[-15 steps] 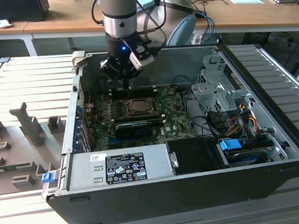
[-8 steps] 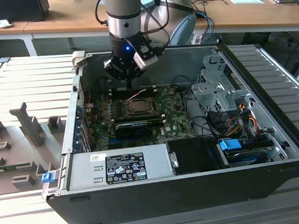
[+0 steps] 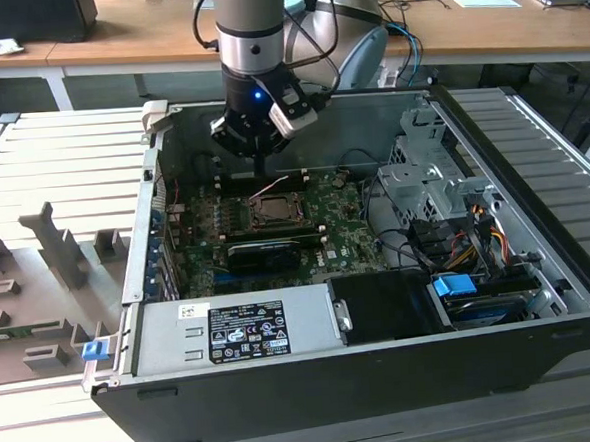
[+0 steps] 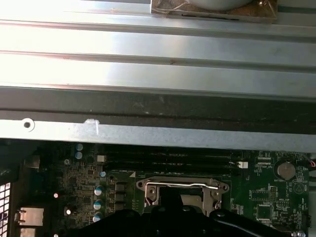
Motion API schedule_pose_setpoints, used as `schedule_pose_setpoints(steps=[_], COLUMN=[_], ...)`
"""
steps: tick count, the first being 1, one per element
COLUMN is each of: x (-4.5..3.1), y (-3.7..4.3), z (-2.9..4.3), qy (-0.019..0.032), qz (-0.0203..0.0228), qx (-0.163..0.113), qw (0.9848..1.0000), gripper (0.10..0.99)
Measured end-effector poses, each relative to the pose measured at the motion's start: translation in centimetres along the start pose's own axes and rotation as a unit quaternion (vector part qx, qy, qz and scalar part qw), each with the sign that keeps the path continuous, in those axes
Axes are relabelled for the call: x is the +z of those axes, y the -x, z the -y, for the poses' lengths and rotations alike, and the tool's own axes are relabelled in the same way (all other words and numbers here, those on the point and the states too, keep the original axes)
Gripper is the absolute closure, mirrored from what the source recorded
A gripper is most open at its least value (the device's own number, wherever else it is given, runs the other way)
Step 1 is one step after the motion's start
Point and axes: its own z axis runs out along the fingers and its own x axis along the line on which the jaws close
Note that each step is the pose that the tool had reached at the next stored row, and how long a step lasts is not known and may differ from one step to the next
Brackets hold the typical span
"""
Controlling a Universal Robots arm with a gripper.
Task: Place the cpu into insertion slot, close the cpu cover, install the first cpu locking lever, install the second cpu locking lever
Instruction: 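Install the first cpu locking lever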
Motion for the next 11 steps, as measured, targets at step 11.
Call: schedule_pose_setpoints(steps=[11], x=[0.47], y=[0.14], z=[0.09], qy=[0.0156], qz=[0.0007], qx=[0.0], qw=[0.9999], gripper=[0.98])
